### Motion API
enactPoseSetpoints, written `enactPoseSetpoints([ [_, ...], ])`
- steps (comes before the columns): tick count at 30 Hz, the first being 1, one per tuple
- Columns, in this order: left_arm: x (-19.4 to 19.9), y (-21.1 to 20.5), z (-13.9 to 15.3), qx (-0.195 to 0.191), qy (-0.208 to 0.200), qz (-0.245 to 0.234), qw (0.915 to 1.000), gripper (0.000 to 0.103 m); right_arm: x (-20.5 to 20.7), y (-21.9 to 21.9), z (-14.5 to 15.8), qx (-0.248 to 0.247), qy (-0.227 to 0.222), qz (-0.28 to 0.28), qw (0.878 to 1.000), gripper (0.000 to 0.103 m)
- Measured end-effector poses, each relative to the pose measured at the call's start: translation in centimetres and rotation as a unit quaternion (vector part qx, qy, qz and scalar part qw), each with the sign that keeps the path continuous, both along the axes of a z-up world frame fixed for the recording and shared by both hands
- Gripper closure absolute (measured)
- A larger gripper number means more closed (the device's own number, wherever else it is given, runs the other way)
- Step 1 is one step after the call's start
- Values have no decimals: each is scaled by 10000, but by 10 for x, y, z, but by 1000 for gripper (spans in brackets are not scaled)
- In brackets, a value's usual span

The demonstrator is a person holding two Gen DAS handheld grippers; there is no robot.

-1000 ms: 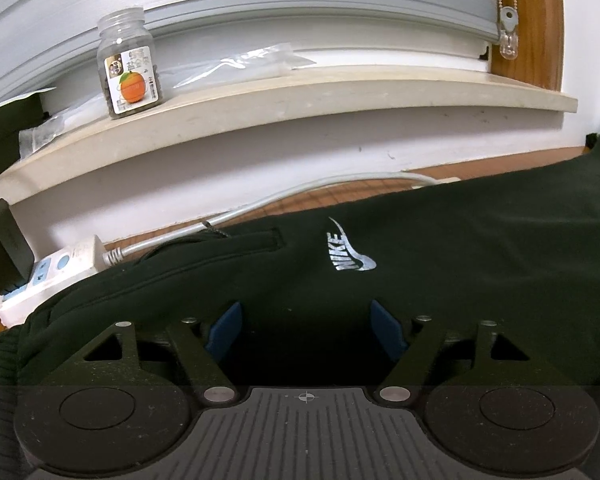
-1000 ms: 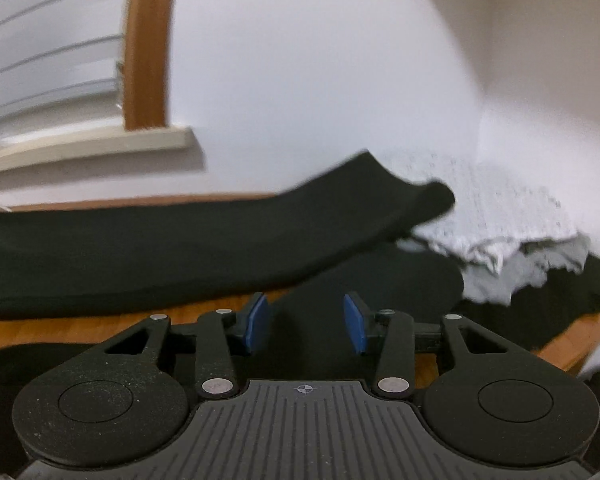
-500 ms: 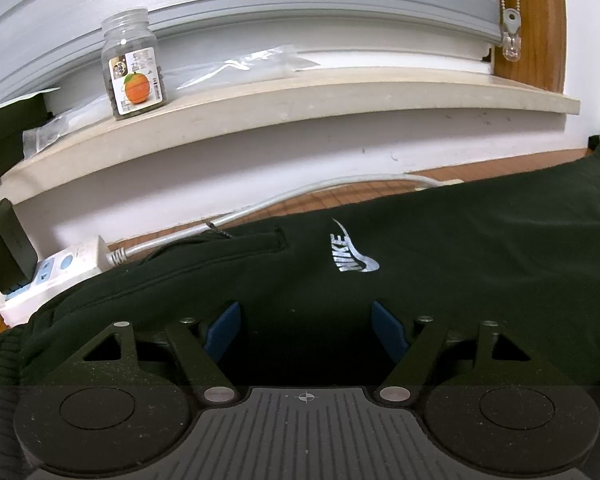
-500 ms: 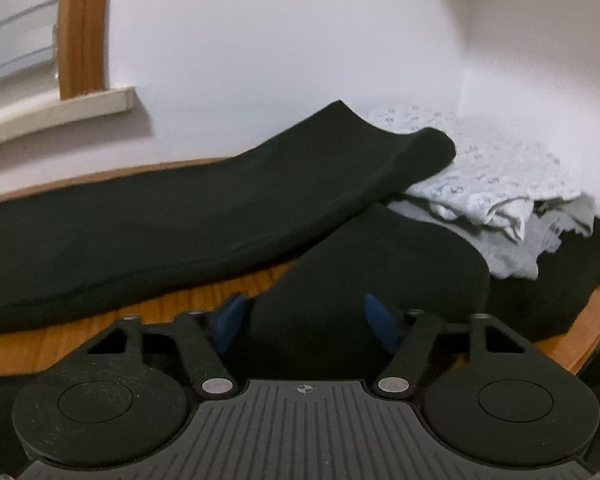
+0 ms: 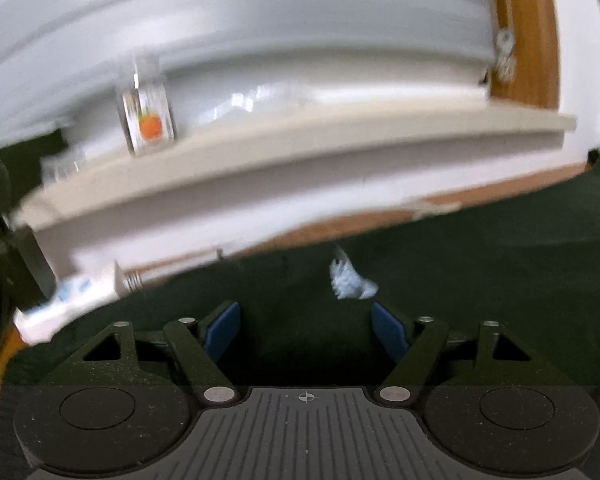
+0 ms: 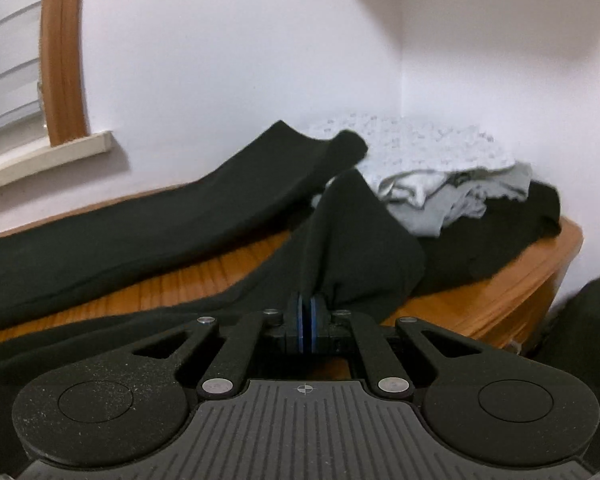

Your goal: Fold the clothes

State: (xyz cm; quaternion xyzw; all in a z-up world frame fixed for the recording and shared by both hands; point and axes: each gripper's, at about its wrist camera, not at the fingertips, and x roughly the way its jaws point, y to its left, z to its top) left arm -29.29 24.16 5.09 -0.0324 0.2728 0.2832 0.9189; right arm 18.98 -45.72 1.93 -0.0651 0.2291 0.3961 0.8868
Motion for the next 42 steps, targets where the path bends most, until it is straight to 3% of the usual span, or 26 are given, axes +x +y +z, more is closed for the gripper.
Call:
enactPoseSetpoints([
  [5, -17, -64, 30, -124, -140, -412, 9990, 26, -4, 2, -6, -4, -3, 0, 10000, 98],
  [11, -50, -142, 40, -595, -515, -1058, 9913, 25, 0, -1, -9, 77, 80, 50, 9999, 97],
  [16, -73, -192, 36, -426, -527, -1396, 9879, 32, -3, 3, -9, -46, -43, 62, 10000, 97],
  [19, -81, -200, 30, -486, -467, -1521, 9861, 35, -3, 1, -10, 19, -26, 52, 10000, 97],
  [25, -77, -202, 20, -185, -127, -1460, 9890, 31, -3, 2, -9, -18, -9, 71, 10000, 96],
  [30, -76, -200, 10, -216, 134, -1751, 9842, 30, -2, 1, -9, 16, 47, 61, 10000, 96],
  [32, -69, -198, 6, -246, 187, -1909, 9811, 37, -1, 2, -9, 32, 73, 67, 9999, 96],
  [34, -60, -196, 1, -236, 343, -1982, 9793, 69, -3, 4, -7, 62, 2, 117, 9999, 98],
  [36, -55, -195, 0, -166, 405, -2120, 9763, 85, -6, 6, -4, 134, -101, 219, 9996, 98],
  [38, -54, -190, 3, -237, 281, -2144, 9761, 89, -8, 8, 3, 267, -172, 324, 9990, 99],
  [42, -62, -169, 21, -694, -349, -2032, 9761, 90, -13, 15, 28, 603, -493, 508, 9957, 99],
])
